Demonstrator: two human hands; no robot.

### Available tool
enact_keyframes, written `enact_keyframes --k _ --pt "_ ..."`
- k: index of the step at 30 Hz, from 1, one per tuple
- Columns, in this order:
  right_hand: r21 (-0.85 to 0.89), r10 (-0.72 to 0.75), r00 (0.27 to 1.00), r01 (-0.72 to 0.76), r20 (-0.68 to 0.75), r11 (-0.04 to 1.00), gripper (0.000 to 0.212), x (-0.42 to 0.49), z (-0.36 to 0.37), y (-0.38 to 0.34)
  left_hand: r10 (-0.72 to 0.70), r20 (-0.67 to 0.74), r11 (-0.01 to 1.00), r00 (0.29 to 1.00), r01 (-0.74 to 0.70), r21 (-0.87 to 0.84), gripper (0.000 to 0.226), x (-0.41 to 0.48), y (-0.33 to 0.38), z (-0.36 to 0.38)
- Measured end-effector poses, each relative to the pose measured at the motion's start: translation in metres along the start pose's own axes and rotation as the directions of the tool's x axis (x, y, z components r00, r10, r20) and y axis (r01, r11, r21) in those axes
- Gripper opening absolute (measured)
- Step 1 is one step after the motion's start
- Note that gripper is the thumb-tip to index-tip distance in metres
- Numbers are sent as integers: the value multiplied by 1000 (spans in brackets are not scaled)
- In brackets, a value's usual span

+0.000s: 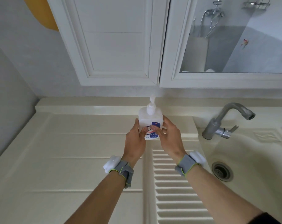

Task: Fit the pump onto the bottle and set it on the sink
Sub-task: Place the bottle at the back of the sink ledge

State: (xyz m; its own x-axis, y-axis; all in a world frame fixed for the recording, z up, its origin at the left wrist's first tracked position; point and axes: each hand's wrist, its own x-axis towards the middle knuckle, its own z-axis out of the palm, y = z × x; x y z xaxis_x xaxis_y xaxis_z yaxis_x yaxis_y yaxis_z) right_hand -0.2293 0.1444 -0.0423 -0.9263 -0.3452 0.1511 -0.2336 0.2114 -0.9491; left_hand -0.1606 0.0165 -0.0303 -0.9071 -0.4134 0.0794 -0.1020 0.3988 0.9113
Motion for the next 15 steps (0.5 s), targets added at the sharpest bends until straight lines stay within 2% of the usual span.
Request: enact_keyframes --k 6,15 --pt "-24 -10 1000 10 -7 1000 47 20 -3 5 17 25 1000 1000 -17 7 34 20 -1 6" --pt "-53 7 1000 -8 -15 999 45 38 -3 15 -35 68 998 997 32 48 49 43 -6 13"
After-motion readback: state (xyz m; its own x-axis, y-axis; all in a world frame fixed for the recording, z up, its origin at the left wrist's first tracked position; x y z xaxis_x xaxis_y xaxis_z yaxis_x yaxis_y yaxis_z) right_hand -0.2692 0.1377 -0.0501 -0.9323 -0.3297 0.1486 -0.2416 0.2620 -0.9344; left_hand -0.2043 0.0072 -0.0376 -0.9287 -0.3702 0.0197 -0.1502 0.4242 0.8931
